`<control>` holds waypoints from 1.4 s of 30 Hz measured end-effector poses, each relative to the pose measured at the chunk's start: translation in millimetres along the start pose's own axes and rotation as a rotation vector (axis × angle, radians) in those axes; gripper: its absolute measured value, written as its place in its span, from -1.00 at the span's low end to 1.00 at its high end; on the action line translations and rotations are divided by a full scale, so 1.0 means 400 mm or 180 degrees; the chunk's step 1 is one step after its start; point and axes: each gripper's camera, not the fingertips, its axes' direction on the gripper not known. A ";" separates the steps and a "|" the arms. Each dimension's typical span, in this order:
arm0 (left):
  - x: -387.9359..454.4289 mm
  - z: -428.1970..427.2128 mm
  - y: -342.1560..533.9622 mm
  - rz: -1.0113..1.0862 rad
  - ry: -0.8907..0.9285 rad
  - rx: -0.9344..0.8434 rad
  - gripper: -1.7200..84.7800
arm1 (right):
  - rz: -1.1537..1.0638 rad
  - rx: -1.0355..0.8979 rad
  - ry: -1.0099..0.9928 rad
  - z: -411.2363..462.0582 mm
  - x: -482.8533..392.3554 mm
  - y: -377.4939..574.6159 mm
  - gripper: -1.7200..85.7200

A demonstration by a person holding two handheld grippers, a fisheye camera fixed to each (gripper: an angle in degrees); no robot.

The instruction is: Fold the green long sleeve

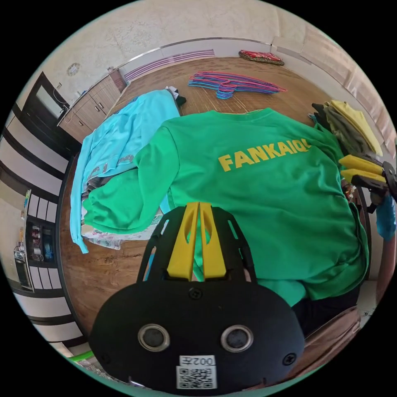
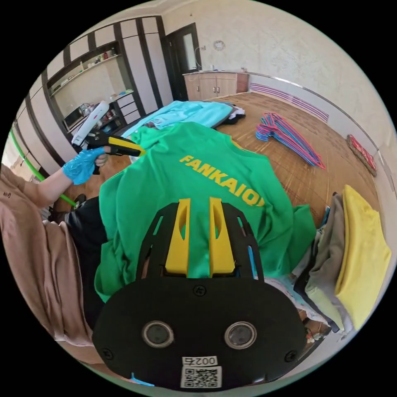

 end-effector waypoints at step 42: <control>-0.221 -0.137 0.791 0.0004 0.1164 0.0460 -0.87 | -0.0377 0.0027 -0.1847 0.019 -0.568 -0.059 -0.90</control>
